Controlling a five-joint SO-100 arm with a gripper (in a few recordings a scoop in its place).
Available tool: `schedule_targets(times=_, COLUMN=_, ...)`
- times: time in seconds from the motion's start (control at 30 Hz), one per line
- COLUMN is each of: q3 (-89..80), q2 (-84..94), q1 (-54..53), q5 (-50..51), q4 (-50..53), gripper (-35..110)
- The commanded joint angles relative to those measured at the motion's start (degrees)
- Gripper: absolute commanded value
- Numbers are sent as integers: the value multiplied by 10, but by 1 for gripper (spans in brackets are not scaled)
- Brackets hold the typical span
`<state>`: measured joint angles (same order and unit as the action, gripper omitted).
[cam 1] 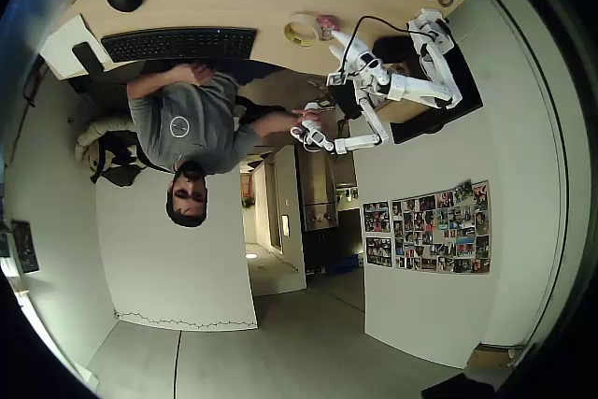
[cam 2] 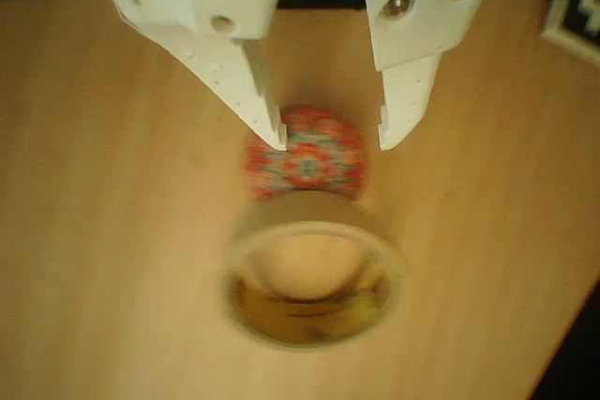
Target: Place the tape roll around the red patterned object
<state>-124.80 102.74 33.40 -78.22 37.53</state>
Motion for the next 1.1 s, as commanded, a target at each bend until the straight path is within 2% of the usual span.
schedule_targets(times=0.0, q3=-11, q2=28, q1=10, q5=-4, q4=4, gripper=26)
schedule_targets(times=0.17, q3=-3, q2=73, q1=-11, q5=-1, q4=58, gripper=26)
schedule_targets(times=0.3, q3=42, q2=131, q1=-36, q5=-46, q4=128, gripper=26)
schedule_targets(times=0.5, q3=284, q2=58, q1=-62, q5=-95, q4=325, gripper=26)
schedule_targets(times=0.6, q3=394, q2=7, q1=-74, q5=-106, q4=392, gripper=27)
schedule_targets(times=1.07, q3=555, q2=-177, q1=-127, q5=-28, q4=405, gripper=30)
